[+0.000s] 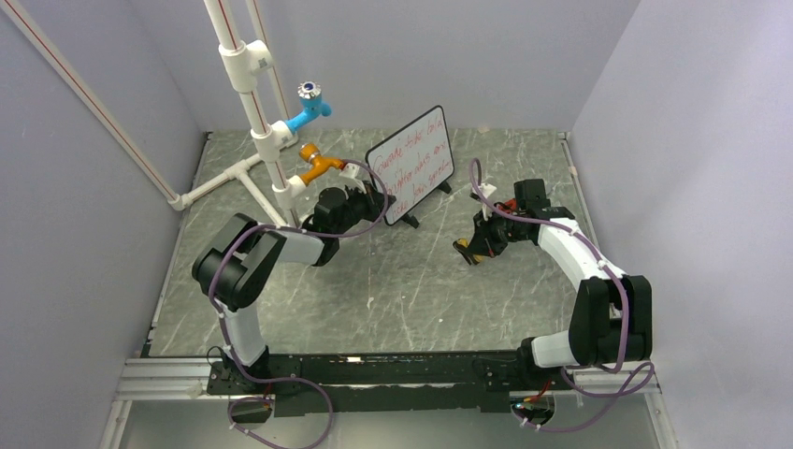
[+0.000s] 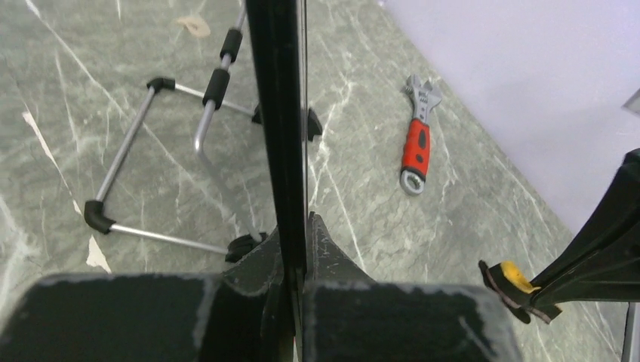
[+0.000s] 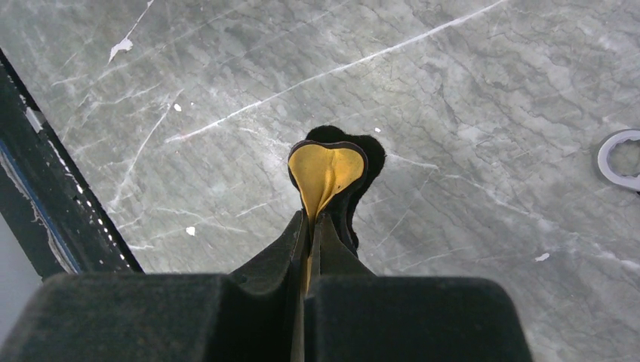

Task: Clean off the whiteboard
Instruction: Pick up the whiteboard from the center of the board, then erase the whiteboard at the center of the board.

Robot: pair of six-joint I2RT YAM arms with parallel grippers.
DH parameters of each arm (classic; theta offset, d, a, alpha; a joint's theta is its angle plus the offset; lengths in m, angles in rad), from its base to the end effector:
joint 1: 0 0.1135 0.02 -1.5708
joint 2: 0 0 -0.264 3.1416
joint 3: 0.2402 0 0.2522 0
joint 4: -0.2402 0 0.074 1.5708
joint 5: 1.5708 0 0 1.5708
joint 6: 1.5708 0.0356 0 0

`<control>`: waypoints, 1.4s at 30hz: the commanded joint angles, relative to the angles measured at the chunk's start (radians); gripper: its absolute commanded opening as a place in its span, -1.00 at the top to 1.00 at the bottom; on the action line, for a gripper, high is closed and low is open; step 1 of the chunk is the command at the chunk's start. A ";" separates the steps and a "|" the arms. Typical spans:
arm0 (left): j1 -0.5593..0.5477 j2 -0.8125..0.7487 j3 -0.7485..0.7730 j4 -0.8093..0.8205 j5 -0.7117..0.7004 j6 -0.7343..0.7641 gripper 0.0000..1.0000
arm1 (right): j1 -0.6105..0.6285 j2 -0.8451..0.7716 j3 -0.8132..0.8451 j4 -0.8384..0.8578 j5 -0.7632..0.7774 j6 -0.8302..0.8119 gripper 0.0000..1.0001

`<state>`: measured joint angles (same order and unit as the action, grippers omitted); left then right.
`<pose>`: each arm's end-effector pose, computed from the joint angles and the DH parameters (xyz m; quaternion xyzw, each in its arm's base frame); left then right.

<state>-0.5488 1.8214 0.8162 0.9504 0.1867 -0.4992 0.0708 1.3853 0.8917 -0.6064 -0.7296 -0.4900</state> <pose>0.3175 -0.2019 0.1886 0.0820 0.7212 -0.4011 0.5588 0.2587 0.0421 0.2201 -0.3314 0.8499 0.2940 0.2853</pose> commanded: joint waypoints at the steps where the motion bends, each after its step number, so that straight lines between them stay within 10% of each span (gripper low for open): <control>1: -0.020 -0.127 0.013 0.218 -0.053 0.051 1.00 | -0.009 -0.038 0.041 -0.007 -0.041 -0.019 1.00; 19: -0.069 -0.078 0.169 0.056 0.195 0.049 1.00 | -0.066 -0.099 0.040 -0.026 -0.083 -0.030 1.00; 42: -0.238 -0.383 0.040 -0.261 0.049 0.013 1.00 | -0.172 -0.413 0.065 -0.141 -0.244 -0.131 1.00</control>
<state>-0.7475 1.5711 0.8803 0.6231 0.2306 -0.4381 -0.0967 1.0027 0.8936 -0.6941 -0.8959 -0.5568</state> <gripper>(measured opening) 0.066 0.018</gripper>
